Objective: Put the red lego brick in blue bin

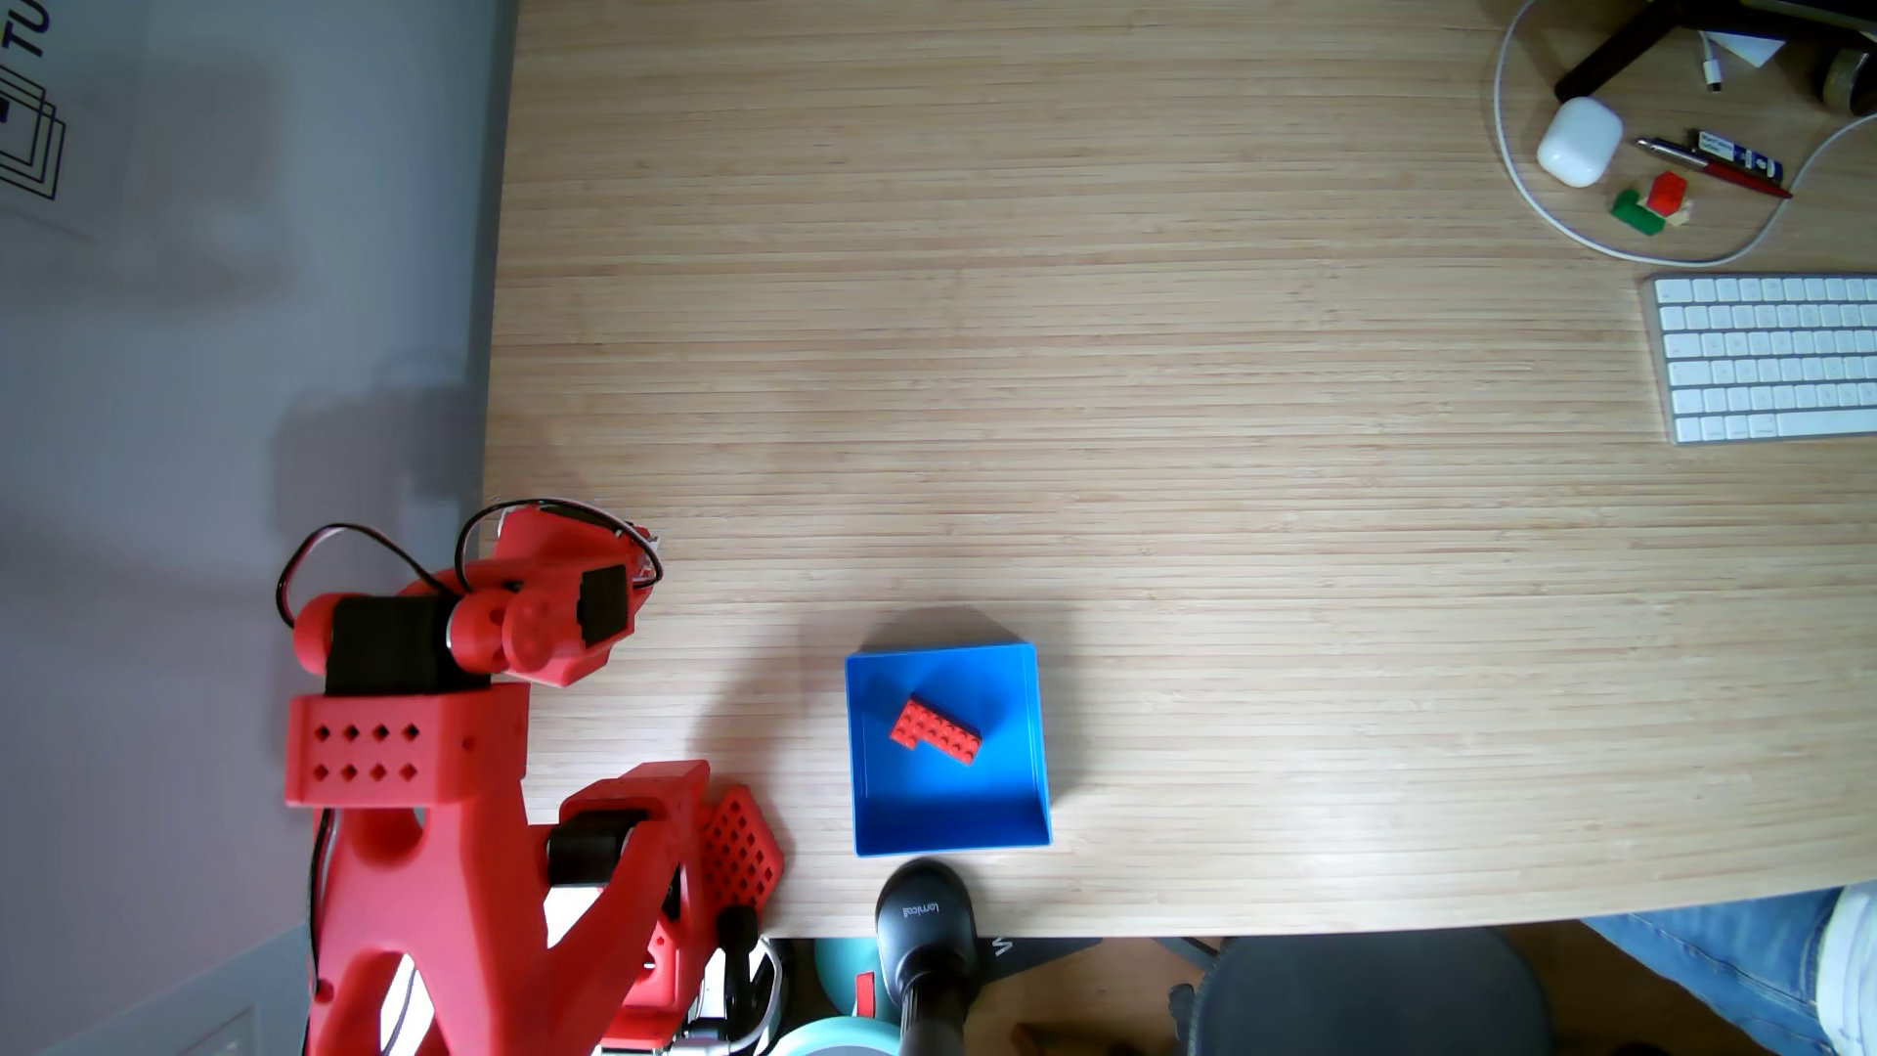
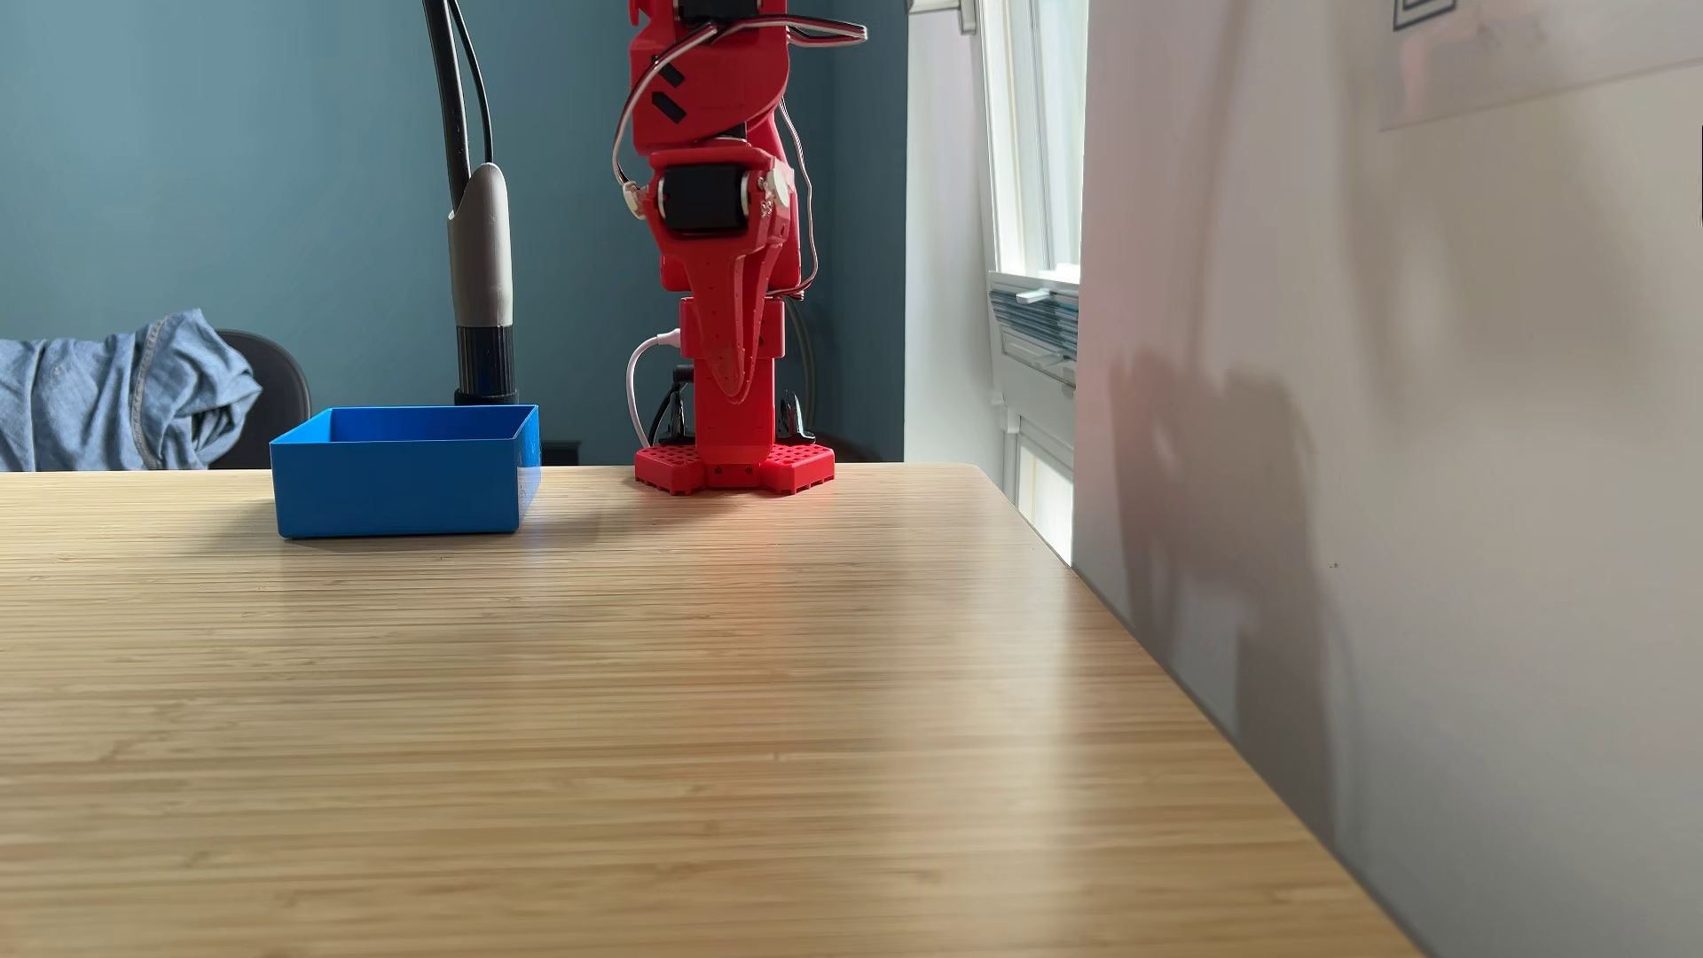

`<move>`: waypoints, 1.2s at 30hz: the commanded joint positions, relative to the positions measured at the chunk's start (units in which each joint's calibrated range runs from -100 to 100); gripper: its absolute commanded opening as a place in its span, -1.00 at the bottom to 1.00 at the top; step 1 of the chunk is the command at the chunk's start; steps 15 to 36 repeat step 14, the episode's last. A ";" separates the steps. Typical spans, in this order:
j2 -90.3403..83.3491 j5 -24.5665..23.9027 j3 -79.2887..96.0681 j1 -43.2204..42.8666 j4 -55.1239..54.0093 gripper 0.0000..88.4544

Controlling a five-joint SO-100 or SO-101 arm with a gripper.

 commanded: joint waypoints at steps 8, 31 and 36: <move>-15.11 -0.10 13.33 -2.02 -5.26 -1.00; -17.51 -0.29 17.14 -2.09 -5.34 -1.00; -17.51 -0.29 17.14 -2.09 -5.34 -1.00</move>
